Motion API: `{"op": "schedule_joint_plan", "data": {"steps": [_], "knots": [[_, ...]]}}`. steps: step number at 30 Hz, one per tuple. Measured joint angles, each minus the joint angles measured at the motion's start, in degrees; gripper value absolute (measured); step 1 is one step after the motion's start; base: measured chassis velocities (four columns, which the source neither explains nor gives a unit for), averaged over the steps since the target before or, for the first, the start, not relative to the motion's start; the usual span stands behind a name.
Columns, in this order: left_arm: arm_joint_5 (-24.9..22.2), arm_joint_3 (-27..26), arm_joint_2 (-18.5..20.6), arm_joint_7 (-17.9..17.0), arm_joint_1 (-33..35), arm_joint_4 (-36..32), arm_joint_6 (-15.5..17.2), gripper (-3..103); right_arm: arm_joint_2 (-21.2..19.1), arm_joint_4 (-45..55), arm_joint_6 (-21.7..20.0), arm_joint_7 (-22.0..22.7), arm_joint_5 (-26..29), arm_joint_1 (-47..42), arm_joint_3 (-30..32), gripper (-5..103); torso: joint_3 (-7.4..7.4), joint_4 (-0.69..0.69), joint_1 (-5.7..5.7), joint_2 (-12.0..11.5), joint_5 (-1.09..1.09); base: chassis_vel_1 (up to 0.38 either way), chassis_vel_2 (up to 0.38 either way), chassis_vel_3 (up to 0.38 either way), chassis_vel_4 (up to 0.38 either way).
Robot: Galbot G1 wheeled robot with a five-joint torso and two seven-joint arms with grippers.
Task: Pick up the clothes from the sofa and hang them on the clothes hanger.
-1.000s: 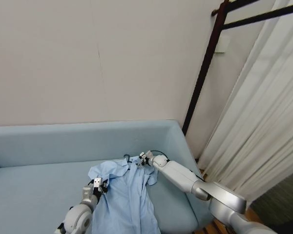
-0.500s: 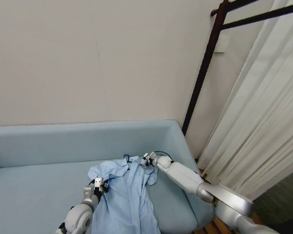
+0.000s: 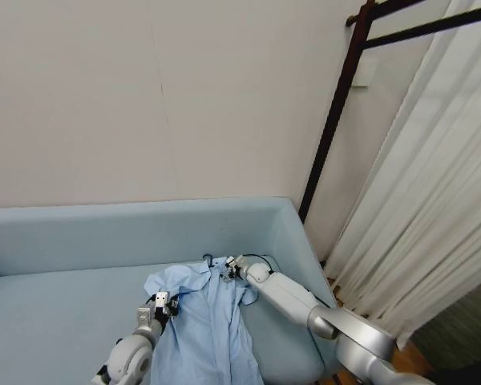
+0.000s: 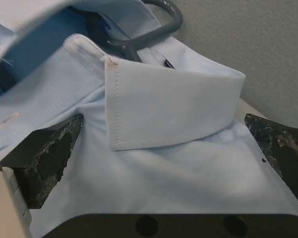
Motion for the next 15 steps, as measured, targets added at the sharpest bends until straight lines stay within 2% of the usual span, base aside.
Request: {"op": "schedule_joint_plan", "data": {"steps": [8,12,14,15], "knots": [[0.14,-0.08,-0.41,-0.01,-0.16,0.1,-0.19,0,-1.09,5.0,-2.5,2.05,2.97,0.73,-1.6,100,0.0,0.01,0.0,0.0,0.0,0.0,0.0,0.0,0.0],[0.17,-0.07,-0.7,-0.01,-0.32,0.13,-0.26,0,-4.82,8.38,-3.93,2.32,6.44,1.78,-3.51,100,0.0,-0.01,0.0,0.0,0.01,0.0,0.0,0.0,0.0],[0.17,-0.07,-0.7,-0.01,-0.32,0.13,-0.26,0,-5.07,8.61,-4.02,2.32,6.67,1.82,-3.61,100,0.0,-0.01,0.0,0.0,0.01,0.0,0.0,0.0,0.0],[0.22,-0.13,-0.73,0.02,-0.23,0.26,-0.43,0,-7.03,10.52,-4.77,2.3,8.59,2.18,-4.43,100,0.0,-0.03,0.0,0.0,0.01,0.0,0.0,0.0,0.0]]}}
